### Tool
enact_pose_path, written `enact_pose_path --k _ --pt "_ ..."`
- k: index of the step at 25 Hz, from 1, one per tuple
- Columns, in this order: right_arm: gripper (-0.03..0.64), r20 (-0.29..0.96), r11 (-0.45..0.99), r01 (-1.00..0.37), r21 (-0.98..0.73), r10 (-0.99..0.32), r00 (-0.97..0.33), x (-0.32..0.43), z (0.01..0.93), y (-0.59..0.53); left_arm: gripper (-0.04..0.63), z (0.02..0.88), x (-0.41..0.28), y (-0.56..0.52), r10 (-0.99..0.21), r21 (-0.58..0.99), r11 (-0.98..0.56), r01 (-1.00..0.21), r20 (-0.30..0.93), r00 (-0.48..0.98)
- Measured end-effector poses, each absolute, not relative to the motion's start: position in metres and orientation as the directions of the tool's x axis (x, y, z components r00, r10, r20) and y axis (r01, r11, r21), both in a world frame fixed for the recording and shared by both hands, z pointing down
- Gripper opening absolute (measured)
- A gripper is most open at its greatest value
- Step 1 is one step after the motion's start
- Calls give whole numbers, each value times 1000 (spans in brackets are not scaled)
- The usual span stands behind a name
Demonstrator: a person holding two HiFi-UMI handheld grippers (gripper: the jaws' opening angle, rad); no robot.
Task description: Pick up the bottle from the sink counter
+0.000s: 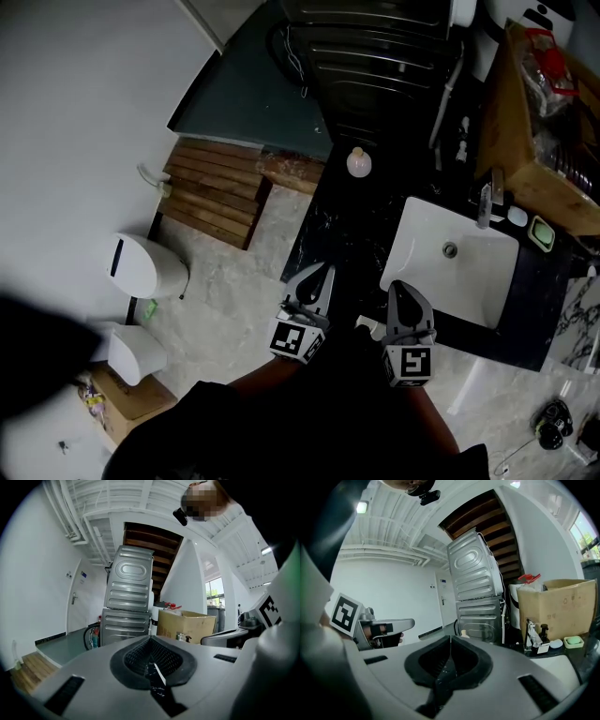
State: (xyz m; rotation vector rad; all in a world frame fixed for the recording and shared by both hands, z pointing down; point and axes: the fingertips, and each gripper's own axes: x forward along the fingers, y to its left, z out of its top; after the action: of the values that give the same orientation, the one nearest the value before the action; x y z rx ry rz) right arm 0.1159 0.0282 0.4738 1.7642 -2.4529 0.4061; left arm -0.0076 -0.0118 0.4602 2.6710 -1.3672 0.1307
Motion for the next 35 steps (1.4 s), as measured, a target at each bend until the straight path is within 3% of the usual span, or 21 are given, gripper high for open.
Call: enact_pose_path --k 22,28,35 --pt "38 288 254 -959 -122 -916 -279 122 489 -100 15 502 19 -168 -791 61 -594 -802 141 596" --pt "38 296 231 -966 -114 -921 -255 128 490 -135 15 520 24 -203 -766 16 -622 -783 199 612" --pt "40 329 212 -973 -91 -916 -231 142 501 -165 17 547 38 -239 -747 83 -624 -777 229 624"
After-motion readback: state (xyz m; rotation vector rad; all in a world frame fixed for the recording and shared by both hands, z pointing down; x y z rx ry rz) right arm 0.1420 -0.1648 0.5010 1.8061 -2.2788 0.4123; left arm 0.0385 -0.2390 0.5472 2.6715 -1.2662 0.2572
